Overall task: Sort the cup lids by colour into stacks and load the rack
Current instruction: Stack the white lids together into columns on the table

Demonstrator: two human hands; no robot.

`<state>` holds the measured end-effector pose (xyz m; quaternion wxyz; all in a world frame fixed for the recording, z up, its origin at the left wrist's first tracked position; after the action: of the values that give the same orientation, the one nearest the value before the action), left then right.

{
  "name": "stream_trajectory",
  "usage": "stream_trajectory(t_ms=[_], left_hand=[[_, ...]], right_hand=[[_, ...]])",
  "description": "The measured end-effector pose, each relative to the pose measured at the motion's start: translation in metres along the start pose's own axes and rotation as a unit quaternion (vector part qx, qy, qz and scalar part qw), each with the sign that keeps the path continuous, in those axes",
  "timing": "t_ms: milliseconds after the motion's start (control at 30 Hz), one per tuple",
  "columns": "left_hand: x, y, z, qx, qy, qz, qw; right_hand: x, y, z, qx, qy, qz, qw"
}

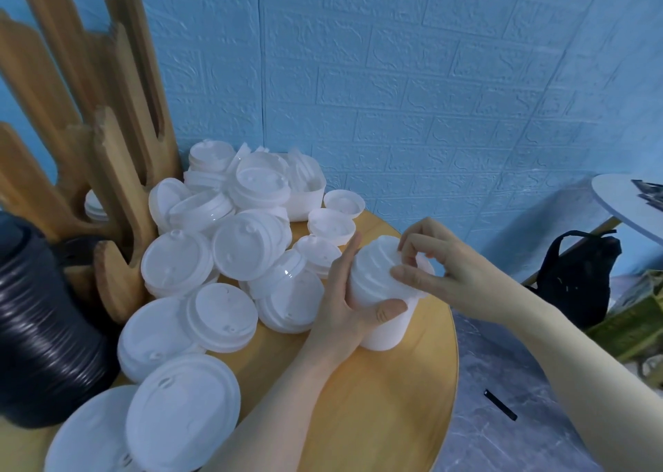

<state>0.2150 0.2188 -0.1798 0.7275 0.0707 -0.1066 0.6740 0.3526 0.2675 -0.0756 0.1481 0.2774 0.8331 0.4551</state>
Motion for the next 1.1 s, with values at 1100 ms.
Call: stream_trajectory(t_ms=[1100], left_hand=[[-0.001,0.003,0.001,-0.006,0.003,-0.004,1.0]], right_hand=[[0.005,-0.061,0.026,0.356,0.058,0.132,0.923]])
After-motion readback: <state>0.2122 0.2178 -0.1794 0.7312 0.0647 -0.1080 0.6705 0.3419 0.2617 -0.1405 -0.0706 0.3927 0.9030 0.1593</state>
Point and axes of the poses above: each hand's wrist, its own x-axis towards the middle knuckle, its own y-axis out of the back of the hand, z = x × y, the point moved 4 cm from there along x, towards the middle knuckle, and after that the axes turned 14 degrees about -z, right-handed, at the moved point
